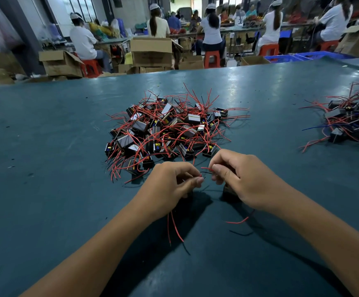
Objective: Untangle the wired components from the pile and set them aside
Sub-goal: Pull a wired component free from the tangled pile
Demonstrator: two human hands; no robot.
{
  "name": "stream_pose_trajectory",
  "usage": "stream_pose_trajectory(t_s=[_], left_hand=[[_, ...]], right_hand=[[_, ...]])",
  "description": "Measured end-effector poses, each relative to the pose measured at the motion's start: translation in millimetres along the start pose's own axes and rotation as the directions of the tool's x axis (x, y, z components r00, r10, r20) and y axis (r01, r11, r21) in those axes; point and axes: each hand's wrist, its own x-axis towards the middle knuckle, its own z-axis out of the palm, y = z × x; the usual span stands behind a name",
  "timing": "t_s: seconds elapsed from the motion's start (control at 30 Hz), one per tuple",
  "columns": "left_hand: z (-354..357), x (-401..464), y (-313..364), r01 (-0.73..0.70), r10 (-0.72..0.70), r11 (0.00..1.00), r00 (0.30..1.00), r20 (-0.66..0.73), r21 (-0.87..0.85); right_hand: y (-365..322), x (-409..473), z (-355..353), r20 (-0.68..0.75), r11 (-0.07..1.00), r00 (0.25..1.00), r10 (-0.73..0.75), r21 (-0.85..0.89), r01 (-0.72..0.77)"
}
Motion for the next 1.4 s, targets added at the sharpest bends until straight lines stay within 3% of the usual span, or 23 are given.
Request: stream_pose_trajectory(t_s=[0.2, 0.63, 0.97, 1.4], left_hand=[[2.3, 1.3, -3.6, 0.033, -0.033, 0.999, 0.999, -0.004, -0.022], [3.8, 2.2, -2.8, 0.029, -0.031, 0.996, 0.999, -0.024, -0.082], [4.5, 0.7, -0.5, -0.021, 0.022, 0.998, 1.000, 0.017, -0.051], [-11.8, -0.7, 8.4, -0.037, 0.030, 0.998, 0.990, 0.141, 0.049]], right_hand=[[-1.0, -1.6, 6.7, -0.020, 0.998, 1.000, -0.001, -0.057, 0.000], [3.2, 2.5, 21.4, -0.058, 0.940, 0.974, 0.218, 0.281, -0.193], [-1.2, 2.1, 22.2, -0.113, 0.969, 0.977, 0.181, 0.192, -0.157], [-0.6, -0.7, 13.9, 0.024, 0.997, 0.997, 0.071, 0.005, -0.072]])
